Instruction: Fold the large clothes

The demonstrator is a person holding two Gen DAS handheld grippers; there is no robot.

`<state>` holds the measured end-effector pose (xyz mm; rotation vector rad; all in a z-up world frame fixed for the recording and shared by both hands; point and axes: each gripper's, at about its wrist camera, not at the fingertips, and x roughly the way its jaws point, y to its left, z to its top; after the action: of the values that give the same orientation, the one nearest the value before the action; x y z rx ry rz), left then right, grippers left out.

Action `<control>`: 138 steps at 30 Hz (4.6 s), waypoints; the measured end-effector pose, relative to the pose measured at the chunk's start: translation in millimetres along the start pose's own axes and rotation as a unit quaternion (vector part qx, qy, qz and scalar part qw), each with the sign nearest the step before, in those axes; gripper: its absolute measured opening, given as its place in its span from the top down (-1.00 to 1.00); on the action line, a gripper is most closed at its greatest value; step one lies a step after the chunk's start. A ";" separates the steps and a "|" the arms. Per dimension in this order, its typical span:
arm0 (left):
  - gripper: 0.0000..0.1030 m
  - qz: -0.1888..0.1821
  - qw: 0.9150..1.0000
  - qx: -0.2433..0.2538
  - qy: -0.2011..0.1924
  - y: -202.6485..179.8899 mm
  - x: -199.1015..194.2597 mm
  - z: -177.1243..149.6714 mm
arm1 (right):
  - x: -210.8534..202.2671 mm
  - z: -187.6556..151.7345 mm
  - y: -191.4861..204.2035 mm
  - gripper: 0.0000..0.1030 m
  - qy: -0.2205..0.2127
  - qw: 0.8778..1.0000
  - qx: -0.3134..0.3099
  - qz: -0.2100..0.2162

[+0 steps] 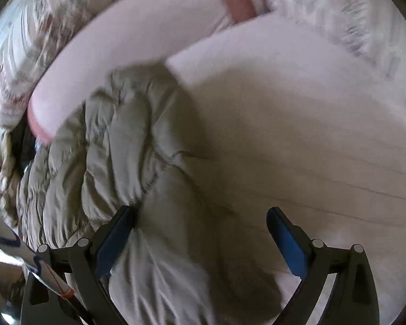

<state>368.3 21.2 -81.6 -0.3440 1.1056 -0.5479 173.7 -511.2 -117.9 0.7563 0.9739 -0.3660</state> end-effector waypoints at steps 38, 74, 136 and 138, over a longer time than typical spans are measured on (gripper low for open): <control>-0.32 0.146 0.983 0.015 -0.110 -31.5 -65.1 -44.7 | -76.0 -43.3 63.6 -0.62 -0.123 0.987 -0.066 -0.080; -0.85 0.313 0.900 0.024 -0.303 -20.2 -155.2 -64.5 | -11.7 -179.3 320.2 -0.38 -0.131 0.948 -0.282 -0.066; -1.00 0.230 0.960 0.138 -0.085 -174.6 -130.2 -282.7 | -171.6 -310.0 63.3 -0.66 -0.173 0.966 -0.176 -0.079; -1.00 0.232 0.959 0.142 -0.084 -177.9 -130.3 -286.7 | -174.3 -310.1 58.8 -0.66 -0.173 0.967 -0.171 -0.080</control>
<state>20.3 -47.5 -11.3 0.1204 0.8866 -0.2470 -71.7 -255.6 -51.3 0.2866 0.7411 -0.4404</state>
